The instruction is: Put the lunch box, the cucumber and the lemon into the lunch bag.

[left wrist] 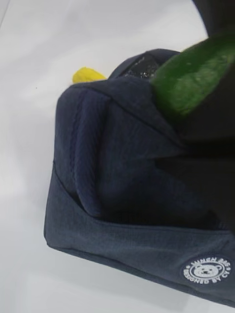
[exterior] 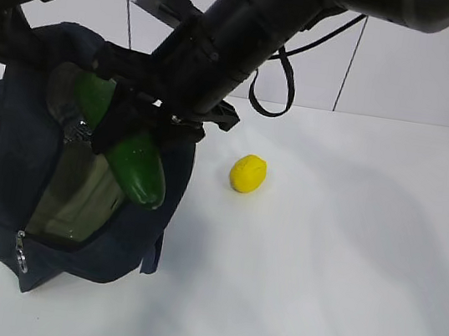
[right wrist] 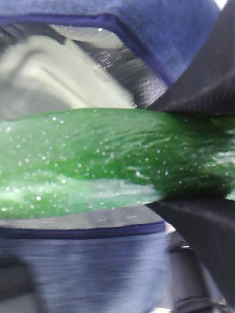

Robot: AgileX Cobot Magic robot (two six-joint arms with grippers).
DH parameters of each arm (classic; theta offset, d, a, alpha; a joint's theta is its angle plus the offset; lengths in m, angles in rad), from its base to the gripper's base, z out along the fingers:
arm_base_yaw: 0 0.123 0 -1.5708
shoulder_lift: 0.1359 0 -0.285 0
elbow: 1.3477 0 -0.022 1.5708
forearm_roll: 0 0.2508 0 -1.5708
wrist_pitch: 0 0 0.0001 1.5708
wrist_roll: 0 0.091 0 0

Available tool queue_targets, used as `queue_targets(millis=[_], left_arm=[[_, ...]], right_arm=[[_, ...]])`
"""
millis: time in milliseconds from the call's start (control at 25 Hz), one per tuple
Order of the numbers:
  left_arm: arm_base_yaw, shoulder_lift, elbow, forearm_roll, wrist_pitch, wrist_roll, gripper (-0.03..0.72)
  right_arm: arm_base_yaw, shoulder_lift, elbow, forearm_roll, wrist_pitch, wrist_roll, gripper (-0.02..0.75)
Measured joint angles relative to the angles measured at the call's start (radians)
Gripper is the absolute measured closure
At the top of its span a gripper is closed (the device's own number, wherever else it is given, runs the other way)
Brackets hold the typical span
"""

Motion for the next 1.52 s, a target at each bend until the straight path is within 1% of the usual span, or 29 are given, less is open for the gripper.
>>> queue_targets(millis=[160, 320, 520, 680, 1000, 1120, 1320, 1520], left_arm=[[0.000, 0.000, 0.000, 0.000, 0.020, 0.000, 0.695], [0.000, 0.000, 0.000, -0.001, 0.027, 0.000, 0.695], [0.000, 0.000, 0.000, -0.045, 0.043, 0.032, 0.695], [0.000, 0.000, 0.000, -0.077, 0.069, 0.071, 0.695], [0.001, 0.000, 0.000, -0.081, 0.085, 0.077, 0.695], [0.002, 0.000, 0.000, -0.089, 0.085, 0.079, 0.695], [0.002, 0.000, 0.000, -0.099, 0.087, 0.079, 0.695], [0.002, 0.000, 0.000, -0.103, 0.087, 0.081, 0.695]], right_arm=[[0.002, 0.000, 0.000, 0.000, -0.082, 0.000, 0.442], [0.002, 0.001, 0.000, 0.002, -0.127, 0.001, 0.442], [0.002, 0.040, 0.000, 0.070, -0.152, -0.002, 0.442], [0.002, 0.069, 0.000, 0.116, -0.181, -0.069, 0.442], [0.002, 0.071, 0.000, 0.119, -0.207, -0.218, 0.439], [0.002, 0.073, 0.000, 0.119, -0.211, -0.259, 0.405], [0.002, 0.074, 0.000, 0.118, -0.211, -0.293, 0.309], [0.002, 0.074, 0.000, 0.109, -0.211, -0.299, 0.290]])
